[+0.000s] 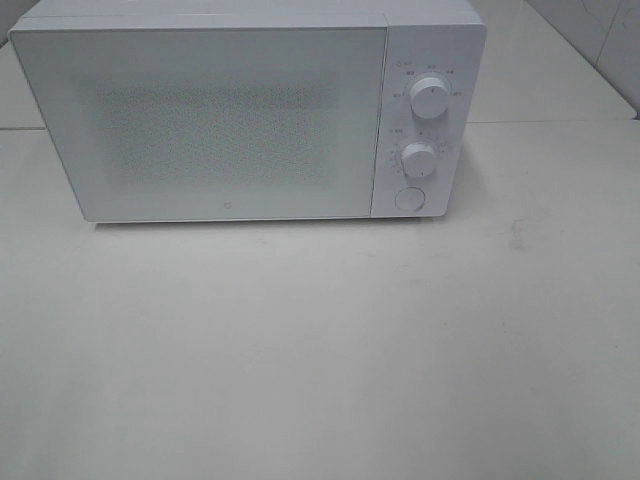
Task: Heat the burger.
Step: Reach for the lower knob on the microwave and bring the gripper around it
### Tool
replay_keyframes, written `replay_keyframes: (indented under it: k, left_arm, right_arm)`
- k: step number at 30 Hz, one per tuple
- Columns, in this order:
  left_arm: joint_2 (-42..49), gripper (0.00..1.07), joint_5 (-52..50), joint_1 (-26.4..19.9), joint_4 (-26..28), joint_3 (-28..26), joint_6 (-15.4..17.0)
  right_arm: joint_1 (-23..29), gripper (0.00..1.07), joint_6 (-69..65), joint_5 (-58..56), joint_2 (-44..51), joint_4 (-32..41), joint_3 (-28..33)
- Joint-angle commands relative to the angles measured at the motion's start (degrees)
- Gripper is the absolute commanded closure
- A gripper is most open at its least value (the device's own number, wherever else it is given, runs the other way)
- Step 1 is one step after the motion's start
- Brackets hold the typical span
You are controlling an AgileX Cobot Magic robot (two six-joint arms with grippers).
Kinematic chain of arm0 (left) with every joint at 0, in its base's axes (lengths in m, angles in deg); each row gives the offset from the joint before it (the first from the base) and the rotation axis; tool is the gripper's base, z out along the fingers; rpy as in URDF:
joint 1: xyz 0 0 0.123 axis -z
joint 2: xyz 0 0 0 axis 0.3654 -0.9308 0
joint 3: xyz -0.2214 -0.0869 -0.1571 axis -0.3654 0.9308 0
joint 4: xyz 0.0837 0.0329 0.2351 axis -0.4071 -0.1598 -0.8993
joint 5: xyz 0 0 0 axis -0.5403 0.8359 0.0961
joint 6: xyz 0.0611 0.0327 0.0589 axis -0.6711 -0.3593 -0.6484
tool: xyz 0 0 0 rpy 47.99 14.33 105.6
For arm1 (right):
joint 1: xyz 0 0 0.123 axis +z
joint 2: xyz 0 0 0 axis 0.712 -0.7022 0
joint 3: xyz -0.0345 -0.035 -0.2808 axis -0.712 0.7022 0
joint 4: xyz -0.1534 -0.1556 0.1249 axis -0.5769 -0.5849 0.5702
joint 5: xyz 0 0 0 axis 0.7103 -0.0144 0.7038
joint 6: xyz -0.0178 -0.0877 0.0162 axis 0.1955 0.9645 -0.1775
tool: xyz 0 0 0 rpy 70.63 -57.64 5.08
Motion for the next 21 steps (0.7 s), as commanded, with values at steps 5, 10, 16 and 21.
replay_keyframes:
  k: [5, 10, 16, 21]
  left_arm:
    - [1.3, 0.07, 0.1, -0.1, 0.5, 0.0, 0.1]
    - [1.3, 0.07, 0.1, -0.1, 0.5, 0.0, 0.1]
    - [1.3, 0.07, 0.1, -0.1, 0.5, 0.0, 0.1]
    - [1.3, 0.07, 0.1, -0.1, 0.5, 0.0, 0.1]
  right_arm:
    - [-0.3, 0.32, 0.3, 8.2, -4.0, 0.3, 1.5]
    - [-0.3, 0.32, 0.3, 12.5, -6.1, 0.3, 3.6]
    - [-0.3, 0.32, 0.3, 19.7, -9.2, 0.3, 6.1]
    - [-0.3, 0.32, 0.3, 26.1, -12.5, 0.3, 8.0]
